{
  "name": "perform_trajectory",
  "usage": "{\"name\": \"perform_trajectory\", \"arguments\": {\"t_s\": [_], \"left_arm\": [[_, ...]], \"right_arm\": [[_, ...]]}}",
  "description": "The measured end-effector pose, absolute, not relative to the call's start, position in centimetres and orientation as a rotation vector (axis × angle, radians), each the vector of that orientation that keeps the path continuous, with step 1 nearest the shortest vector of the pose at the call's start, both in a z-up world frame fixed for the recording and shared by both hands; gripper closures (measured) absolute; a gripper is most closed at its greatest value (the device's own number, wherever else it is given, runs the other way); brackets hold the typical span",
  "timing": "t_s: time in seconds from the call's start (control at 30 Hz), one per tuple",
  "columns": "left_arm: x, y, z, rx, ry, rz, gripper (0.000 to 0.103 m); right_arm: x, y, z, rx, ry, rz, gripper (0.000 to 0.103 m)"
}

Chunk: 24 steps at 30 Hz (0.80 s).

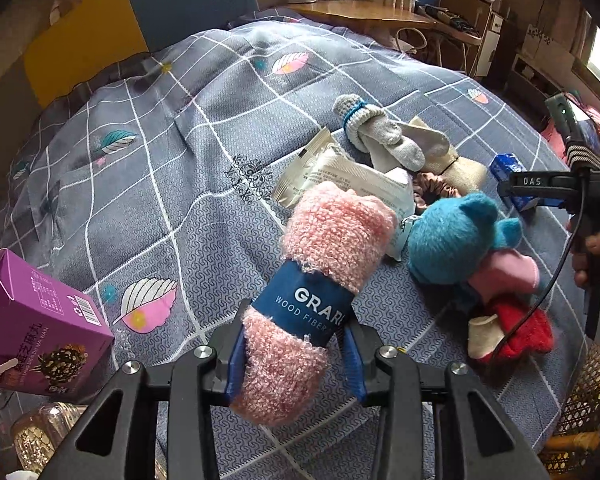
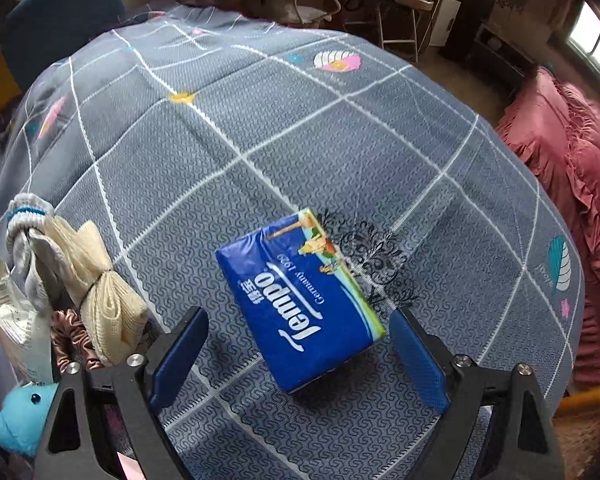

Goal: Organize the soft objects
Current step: 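Grasp the pink towel roll with left gripper while right gripper grasps blue tissue pack, then carry the pink towel roll into the gold tray and release it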

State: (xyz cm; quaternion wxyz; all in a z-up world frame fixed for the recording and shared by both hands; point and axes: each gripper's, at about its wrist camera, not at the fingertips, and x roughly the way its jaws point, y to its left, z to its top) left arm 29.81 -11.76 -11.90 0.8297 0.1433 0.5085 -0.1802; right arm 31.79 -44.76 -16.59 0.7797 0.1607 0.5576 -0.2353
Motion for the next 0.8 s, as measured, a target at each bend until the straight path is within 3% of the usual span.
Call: {"name": "perform_trajectory", "arguments": {"t_s": [0.07, 0.3, 0.47, 0.8], "left_arm": [[30.4, -11.1, -10.5, 0.251, 1.072, -0.386, 0.063], [34.0, -7.2, -3.2, 0.116, 0.974, -0.333, 0.063], [36.5, -0.2, 1.9, -0.005, 0.887, -0.196, 0.063], [33.1, 17.7, 4.2, -0.171, 0.802, 0.147, 0.063]], "right_arm": [[31.5, -44.8, -16.3, 0.331, 1.187, -0.509, 0.043], [31.6, -44.9, -16.6, 0.363, 1.173, -0.505, 0.042], [31.7, -45.3, -16.9, 0.368, 1.163, -0.506, 0.042], [32.1, -43.5, -16.7, 0.340, 1.160, -0.512, 0.042]]}}
